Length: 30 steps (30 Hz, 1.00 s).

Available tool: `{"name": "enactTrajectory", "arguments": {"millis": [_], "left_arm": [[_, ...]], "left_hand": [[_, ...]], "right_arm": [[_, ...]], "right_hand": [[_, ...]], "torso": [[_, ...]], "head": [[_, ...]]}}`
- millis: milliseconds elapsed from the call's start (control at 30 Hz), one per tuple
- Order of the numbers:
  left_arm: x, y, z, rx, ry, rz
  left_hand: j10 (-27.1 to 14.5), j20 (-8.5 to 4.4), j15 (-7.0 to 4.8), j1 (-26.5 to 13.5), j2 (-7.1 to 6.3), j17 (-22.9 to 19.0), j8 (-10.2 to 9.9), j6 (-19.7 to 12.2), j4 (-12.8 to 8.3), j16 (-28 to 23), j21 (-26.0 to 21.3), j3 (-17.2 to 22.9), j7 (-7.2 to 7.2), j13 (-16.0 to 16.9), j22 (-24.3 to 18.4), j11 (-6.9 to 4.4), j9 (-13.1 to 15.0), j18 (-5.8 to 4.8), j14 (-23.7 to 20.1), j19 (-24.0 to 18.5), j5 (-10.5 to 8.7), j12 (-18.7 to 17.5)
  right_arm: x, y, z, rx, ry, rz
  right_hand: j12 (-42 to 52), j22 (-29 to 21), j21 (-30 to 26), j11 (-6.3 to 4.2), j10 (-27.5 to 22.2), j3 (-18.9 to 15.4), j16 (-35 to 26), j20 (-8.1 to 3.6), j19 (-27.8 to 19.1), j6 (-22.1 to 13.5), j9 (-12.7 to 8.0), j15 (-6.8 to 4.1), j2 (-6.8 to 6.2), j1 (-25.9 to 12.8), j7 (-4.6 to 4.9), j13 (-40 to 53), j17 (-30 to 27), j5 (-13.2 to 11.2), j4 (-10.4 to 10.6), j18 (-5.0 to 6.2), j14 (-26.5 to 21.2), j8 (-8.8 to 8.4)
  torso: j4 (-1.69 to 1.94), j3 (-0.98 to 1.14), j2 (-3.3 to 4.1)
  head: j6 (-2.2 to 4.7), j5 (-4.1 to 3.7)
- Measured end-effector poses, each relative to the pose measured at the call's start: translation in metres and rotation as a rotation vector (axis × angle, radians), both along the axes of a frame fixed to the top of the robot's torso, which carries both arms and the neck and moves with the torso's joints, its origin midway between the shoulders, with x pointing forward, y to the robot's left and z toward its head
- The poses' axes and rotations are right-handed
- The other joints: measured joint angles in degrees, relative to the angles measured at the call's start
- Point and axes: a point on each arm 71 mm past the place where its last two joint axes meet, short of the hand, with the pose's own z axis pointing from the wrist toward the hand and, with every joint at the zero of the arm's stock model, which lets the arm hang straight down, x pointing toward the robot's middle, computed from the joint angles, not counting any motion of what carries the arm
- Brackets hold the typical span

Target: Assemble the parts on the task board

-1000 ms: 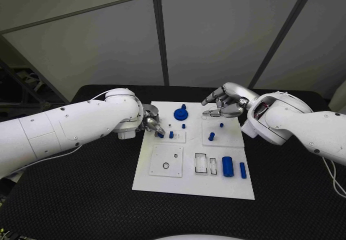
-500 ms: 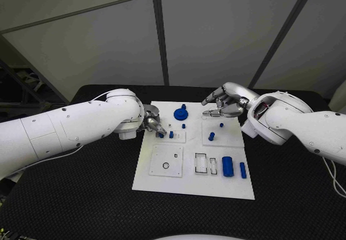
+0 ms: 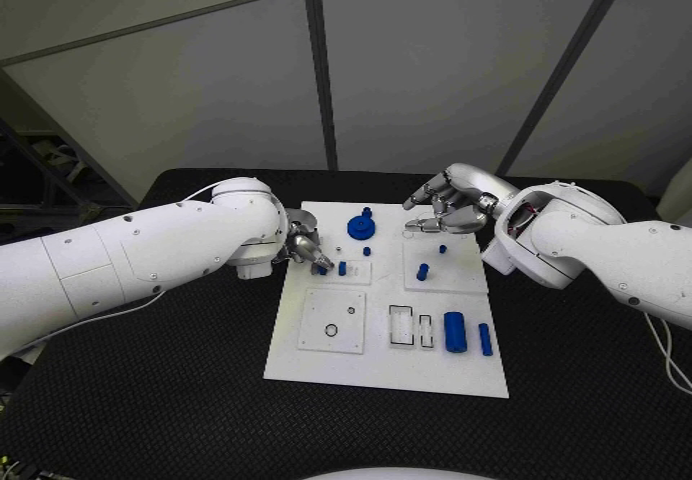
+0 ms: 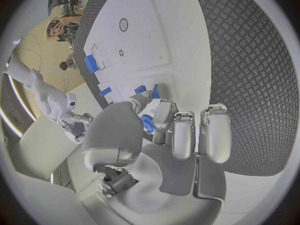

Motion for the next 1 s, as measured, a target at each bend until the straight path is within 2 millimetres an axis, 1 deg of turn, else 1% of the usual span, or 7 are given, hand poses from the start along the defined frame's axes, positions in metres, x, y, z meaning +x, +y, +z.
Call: {"name": "enactTrajectory", "arguments": {"millis": [133, 233, 300, 367, 733, 900, 1000], "left_arm": [[0.0003, 0.0005, -0.0002, 0.003, 0.002, 0.002], [0.0005, 0.0010, -0.0003, 0.005, 0.003, 0.005], [0.0006, 0.0014, -0.0007, 0.007, 0.004, 0.007], [0.0007, 0.0015, -0.0007, 0.007, 0.003, 0.008], [0.0001, 0.0028, -0.0014, -0.002, -0.003, 0.021], [-0.0004, 0.0054, -0.0011, -0.012, -0.008, 0.031], [0.0007, 0.0093, 0.0009, -0.019, -0.014, 0.045]], "left_hand": [[0.00, 0.00, 0.00, -0.56, -0.56, 0.00, 0.09, 0.01, 0.66, 0.00, 0.00, -0.66, 0.01, 0.00, 0.00, 0.00, -0.08, 0.00, 0.00, 0.00, -1.68, 0.00], [0.00, 0.00, 0.00, -1.51, -1.00, 0.00, 0.09, 0.34, 1.87, 0.00, 0.00, -1.87, -0.07, 0.00, 0.00, 0.00, -0.15, 0.00, 0.00, 0.00, -6.23, 0.00], [0.00, 0.00, 0.00, -2.15, -1.35, 0.00, 0.11, 0.81, 2.96, 0.00, 0.00, -2.96, -0.02, 0.00, 0.00, 0.00, -0.19, 0.00, 0.00, 0.00, -10.28, 0.00], [0.00, 0.00, 0.00, -2.52, -1.75, 0.00, 0.19, 0.81, 4.20, 0.13, 0.00, -4.20, -0.02, 0.00, 0.00, 0.00, -0.19, 0.00, 0.00, 0.00, -12.48, 0.00], [0.00, 0.00, 0.01, -2.61, -1.90, 0.00, 0.07, 0.91, 7.52, 0.23, 0.00, -7.50, -0.12, 0.00, 0.00, 0.00, -0.02, 0.00, 0.00, 0.00, -12.90, 0.00], [0.00, 0.00, -0.19, -1.79, -2.73, 0.00, 0.01, 1.30, 9.56, 0.23, 0.00, -8.61, -0.12, 0.00, 0.00, 0.01, 0.05, -0.01, 0.20, 0.00, -12.90, 0.00], [0.00, 0.00, -0.19, -1.49, -3.02, 0.00, -0.43, 1.28, 10.04, 0.23, 0.00, -9.09, -0.10, 0.00, 0.00, 0.01, 0.04, 0.00, 0.20, 0.00, -12.90, 0.00]], "right_arm": [[0.0000, 0.0000, 0.0000, 0.000, 0.000, 0.000], [0.0000, -0.0001, 0.0000, 0.000, 0.000, 0.000], [0.0000, -0.0002, 0.0000, 0.000, 0.000, 0.000], [0.0000, -0.0002, 0.0000, 0.000, 0.000, -0.001], [0.0002, -0.0006, 0.0000, 0.000, 0.000, -0.002], [0.0004, -0.0009, -0.0001, 0.000, 0.000, -0.002], [0.0012, -0.0019, -0.0003, -0.001, 0.000, -0.006]], "right_hand": [[-0.21, 0.00, 0.00, 0.00, 0.00, 0.00, 0.00, 0.00, 0.00, 0.00, 0.00, 0.00, 0.00, 0.00, 0.00, -0.17, 0.00, 0.00, 0.00, 0.00, 0.00, 0.00], [-0.27, 0.00, 0.00, 0.00, 0.00, 0.00, 0.00, 0.00, 0.00, 0.00, 0.00, 0.00, 0.00, 0.00, 0.00, -0.21, 0.00, 0.00, 0.00, 0.00, 0.00, 0.00], [-0.27, 0.00, -0.23, 0.00, 0.00, 0.00, -0.19, 0.00, 0.00, 0.00, 0.00, 0.00, 0.00, 0.00, 0.00, -0.21, -0.09, 0.00, 0.00, 0.00, 0.00, 0.00], [-0.27, 0.00, -0.40, 0.00, 0.00, 0.00, -0.28, 0.00, 0.00, 0.00, 0.00, 0.00, 0.00, 0.00, 0.00, -0.21, -0.23, 0.00, 0.00, 0.00, 0.00, 0.00], [-0.27, 0.00, -0.40, 0.00, 0.00, 0.00, -0.28, 0.00, 0.00, 0.00, -0.05, 0.00, 0.00, 0.00, 0.00, -0.33, -0.23, 0.00, 0.00, 0.00, 0.00, 0.00], [-0.27, 0.00, -0.40, 0.00, 0.00, 0.00, -0.28, 0.00, 0.00, 0.00, -0.05, 0.00, 0.00, 0.00, 0.00, -0.32, -0.23, 0.00, 0.00, 0.00, 0.00, 0.00], [-0.27, 0.00, -0.40, 0.00, 0.00, 0.00, -0.28, 0.00, 0.00, 0.00, -0.05, 0.00, 0.00, 0.00, 0.00, -0.32, -0.23, 0.00, 0.00, 0.00, 0.00, 0.00]], "torso": [[0.00, -0.01, -0.01], [-0.01, -0.01, -0.01], [-0.01, -0.01, -0.02], [-0.02, -0.01, -0.02], [-0.01, -0.03, -0.02], [-0.01, -0.04, -0.02], [-0.01, -0.04, -0.02]], "head": [[0.00, 0.01], [0.02, 0.01], [0.04, 0.01], [0.04, 0.01], [-0.01, -0.07], [0.08, -0.04], [0.09, -0.04]]}}
